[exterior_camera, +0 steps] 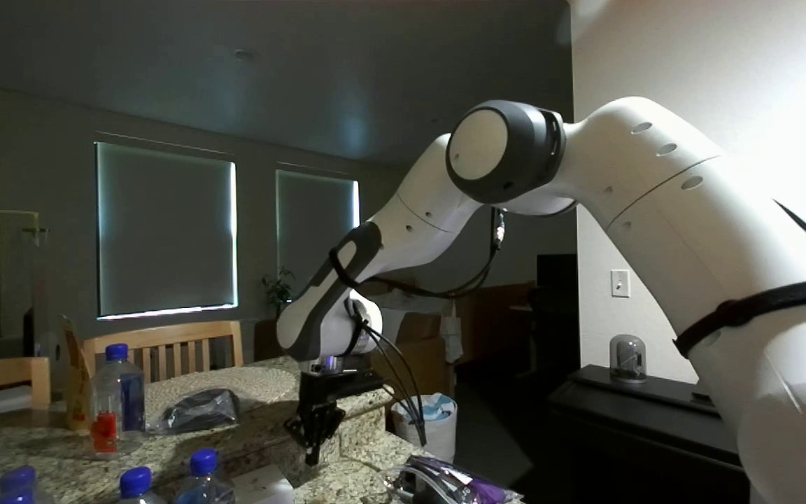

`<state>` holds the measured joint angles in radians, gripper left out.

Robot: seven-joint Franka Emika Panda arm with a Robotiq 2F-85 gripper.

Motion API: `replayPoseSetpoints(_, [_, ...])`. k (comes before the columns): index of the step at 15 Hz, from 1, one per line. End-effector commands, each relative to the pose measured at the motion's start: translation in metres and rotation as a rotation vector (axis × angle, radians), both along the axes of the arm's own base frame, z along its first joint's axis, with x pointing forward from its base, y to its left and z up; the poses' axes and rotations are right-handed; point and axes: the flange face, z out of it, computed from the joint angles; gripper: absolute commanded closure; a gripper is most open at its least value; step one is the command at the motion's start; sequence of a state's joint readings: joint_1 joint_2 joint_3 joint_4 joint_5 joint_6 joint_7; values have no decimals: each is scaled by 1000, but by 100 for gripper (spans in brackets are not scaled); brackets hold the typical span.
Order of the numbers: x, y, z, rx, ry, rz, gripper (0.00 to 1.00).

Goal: Push the white box to the left, then pick the plastic bag and put it on the bottom counter

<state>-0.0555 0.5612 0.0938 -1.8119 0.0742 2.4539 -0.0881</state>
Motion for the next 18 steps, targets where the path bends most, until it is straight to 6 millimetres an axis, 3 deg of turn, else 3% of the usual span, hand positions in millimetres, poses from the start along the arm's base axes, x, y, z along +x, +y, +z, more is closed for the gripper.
replayPoseSetpoints(1, [-13,-27,39,-51,45,-7,94])
replayPoseSetpoints(6, [-26,-38,93,-88,138,33,94])
replayPoseSetpoints(11, [-23,-11,138,-79,36,74,95])
replayPoseSetpoints(14, [-26,3,152,-83,2,96,94])
replayPoseSetpoints(15, [-19,1,144,-74,28,57,94])
replayPoseSetpoints(18, [-20,7,150,-74,19,65,94])
